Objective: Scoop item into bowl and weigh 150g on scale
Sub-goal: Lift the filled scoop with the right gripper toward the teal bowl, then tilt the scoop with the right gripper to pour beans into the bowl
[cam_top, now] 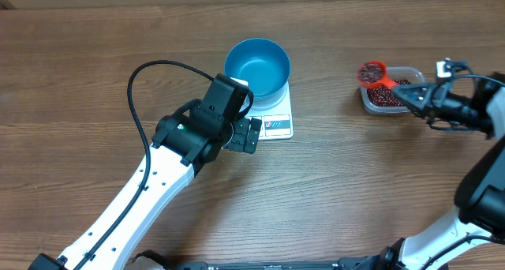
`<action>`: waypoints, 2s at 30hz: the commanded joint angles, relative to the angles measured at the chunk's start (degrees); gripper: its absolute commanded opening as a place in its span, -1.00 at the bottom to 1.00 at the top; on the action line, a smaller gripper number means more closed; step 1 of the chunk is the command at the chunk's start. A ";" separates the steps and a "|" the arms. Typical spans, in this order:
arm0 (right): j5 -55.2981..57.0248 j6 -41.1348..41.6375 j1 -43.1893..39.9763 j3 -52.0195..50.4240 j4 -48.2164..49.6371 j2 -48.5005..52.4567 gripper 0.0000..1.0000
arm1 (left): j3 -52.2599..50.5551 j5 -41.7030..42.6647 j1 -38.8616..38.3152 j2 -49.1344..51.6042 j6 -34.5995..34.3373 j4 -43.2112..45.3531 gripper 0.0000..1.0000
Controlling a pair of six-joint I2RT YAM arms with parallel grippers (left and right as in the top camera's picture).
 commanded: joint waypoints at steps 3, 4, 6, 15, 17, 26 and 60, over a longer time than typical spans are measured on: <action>-4.76 -1.14 6.86 0.68 1.44 0.00 -0.93 | -0.42 0.11 0.00 -0.39 0.87 0.09 0.99; -4.76 -1.09 7.93 1.14 1.53 0.00 -0.93 | -0.42 0.11 0.00 -0.39 0.87 0.09 0.99; -5.07 -0.44 10.32 2.23 1.60 0.00 -0.93 | -0.42 0.11 0.00 -0.39 0.87 0.09 0.99; -6.86 7.10 18.38 6.32 6.75 0.00 -0.93 | -0.42 0.11 0.00 -0.39 0.87 0.09 0.99; -6.84 10.82 20.28 6.97 10.08 0.00 -0.93 | -0.42 0.11 0.00 -0.39 0.87 0.09 0.99; 1.92 31.61 28.74 8.46 30.05 0.00 -0.93 | -0.42 0.11 0.00 -0.39 0.87 0.09 0.99; 49.62 31.87 47.30 16.63 24.11 -7.02 -0.93 | -0.42 0.11 0.00 -0.39 0.87 0.09 0.99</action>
